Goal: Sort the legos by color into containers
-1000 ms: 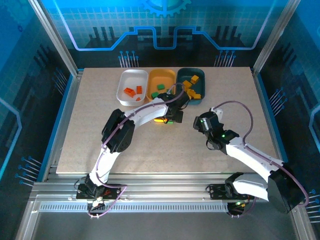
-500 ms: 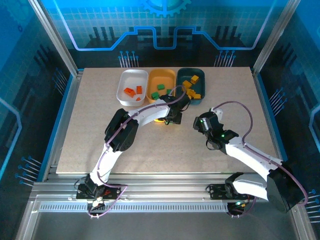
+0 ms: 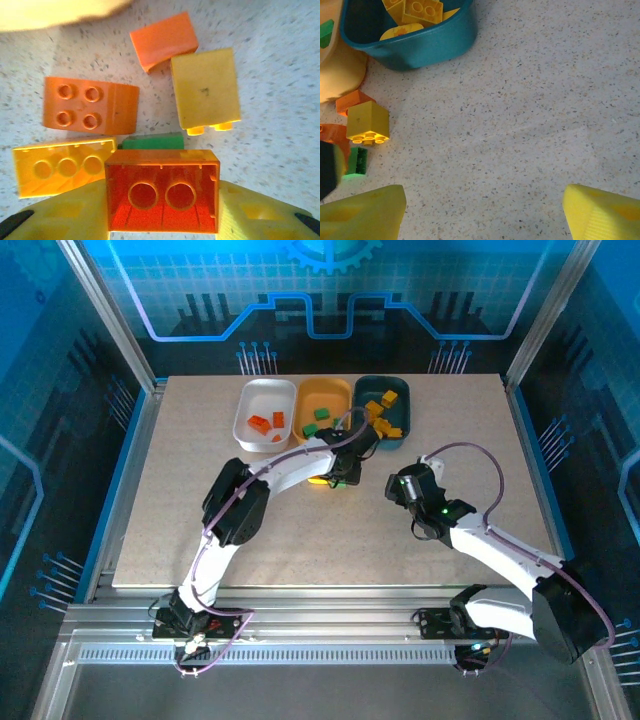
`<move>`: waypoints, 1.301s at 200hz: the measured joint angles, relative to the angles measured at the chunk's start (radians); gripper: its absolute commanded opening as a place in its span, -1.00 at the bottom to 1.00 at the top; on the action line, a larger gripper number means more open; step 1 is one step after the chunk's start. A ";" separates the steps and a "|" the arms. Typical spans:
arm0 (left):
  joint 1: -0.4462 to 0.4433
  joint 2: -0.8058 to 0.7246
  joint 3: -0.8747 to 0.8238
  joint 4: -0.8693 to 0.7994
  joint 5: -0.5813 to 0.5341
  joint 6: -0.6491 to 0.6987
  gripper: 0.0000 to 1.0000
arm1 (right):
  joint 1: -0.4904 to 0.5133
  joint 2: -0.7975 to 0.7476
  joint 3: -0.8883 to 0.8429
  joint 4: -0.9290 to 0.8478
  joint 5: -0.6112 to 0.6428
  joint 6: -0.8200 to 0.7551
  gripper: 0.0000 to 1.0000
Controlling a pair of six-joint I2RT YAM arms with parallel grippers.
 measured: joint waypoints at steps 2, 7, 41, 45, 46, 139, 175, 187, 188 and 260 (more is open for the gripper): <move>0.002 -0.008 0.000 0.000 0.000 0.003 -0.09 | 0.000 0.001 0.000 0.000 -0.001 0.000 0.66; 0.004 -0.026 0.000 0.000 0.000 0.010 -0.09 | 0.000 0.002 0.000 0.001 -0.002 0.000 0.66; 0.084 -0.159 0.000 0.006 0.021 0.038 -0.09 | 0.000 0.005 0.000 0.004 -0.006 0.000 0.66; 0.108 -0.172 0.000 0.009 0.029 0.038 -0.09 | 0.000 0.005 0.000 0.005 -0.007 0.000 0.66; 0.112 -0.174 0.000 0.010 0.031 0.038 -0.09 | 0.000 0.005 0.000 0.005 -0.007 0.000 0.66; 0.567 0.076 0.294 -0.097 0.264 0.039 0.21 | -0.006 0.005 0.000 0.012 -0.024 0.000 0.67; 0.565 0.164 0.467 -0.179 0.299 0.062 0.57 | -0.007 0.005 -0.002 0.012 -0.031 0.000 0.67; 0.565 0.165 0.479 -0.199 0.302 0.060 0.60 | -0.007 0.005 -0.002 0.012 -0.031 0.000 0.67; 0.565 0.165 0.480 -0.200 0.303 0.061 0.60 | -0.007 0.005 -0.002 0.012 -0.031 0.000 0.67; 0.554 -0.300 -0.124 0.042 0.415 -0.100 0.98 | -0.008 0.096 0.029 0.041 -0.102 -0.074 0.68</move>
